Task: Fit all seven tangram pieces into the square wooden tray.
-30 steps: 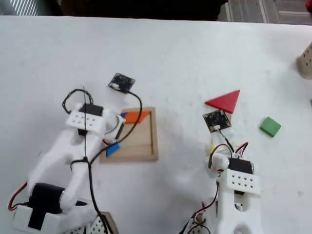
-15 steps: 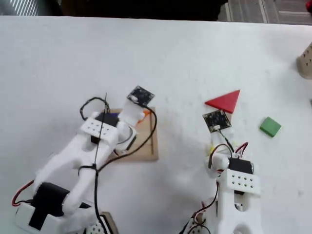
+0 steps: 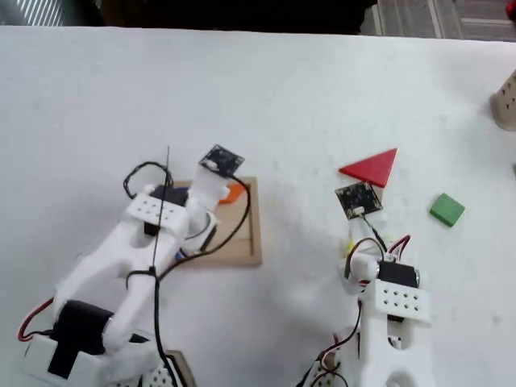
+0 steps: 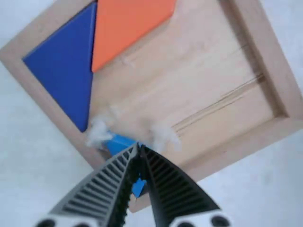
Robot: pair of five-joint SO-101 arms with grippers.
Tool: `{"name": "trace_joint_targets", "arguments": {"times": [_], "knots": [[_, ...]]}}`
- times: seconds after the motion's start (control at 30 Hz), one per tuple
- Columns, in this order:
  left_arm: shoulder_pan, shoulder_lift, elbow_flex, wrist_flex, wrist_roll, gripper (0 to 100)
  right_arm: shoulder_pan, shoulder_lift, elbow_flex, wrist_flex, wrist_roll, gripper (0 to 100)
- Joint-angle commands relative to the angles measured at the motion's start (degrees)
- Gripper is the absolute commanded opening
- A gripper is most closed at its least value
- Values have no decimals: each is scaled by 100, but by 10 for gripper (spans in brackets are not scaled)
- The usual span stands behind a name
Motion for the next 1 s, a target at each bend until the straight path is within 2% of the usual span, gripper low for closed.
{"name": "trace_joint_targets", "arguments": {"times": [0.0,0.3,0.47,0.73,0.97], "knots": [[-259,31,-35,114,-44,24,-31,-110,-18,-92,62,21],[-1174,13,-70,114,-536,24,-31,-110,-18,-92,62,21],[-1147,-233,-132,176,-527,24,-40,-110,-18,-92,62,21],[-1200,-1763,-79,668,-501,26,-40,-110,-18,-92,62,21],[-1525,-3134,-79,1055,387,27,-40,-110,-18,-92,62,21]]}}
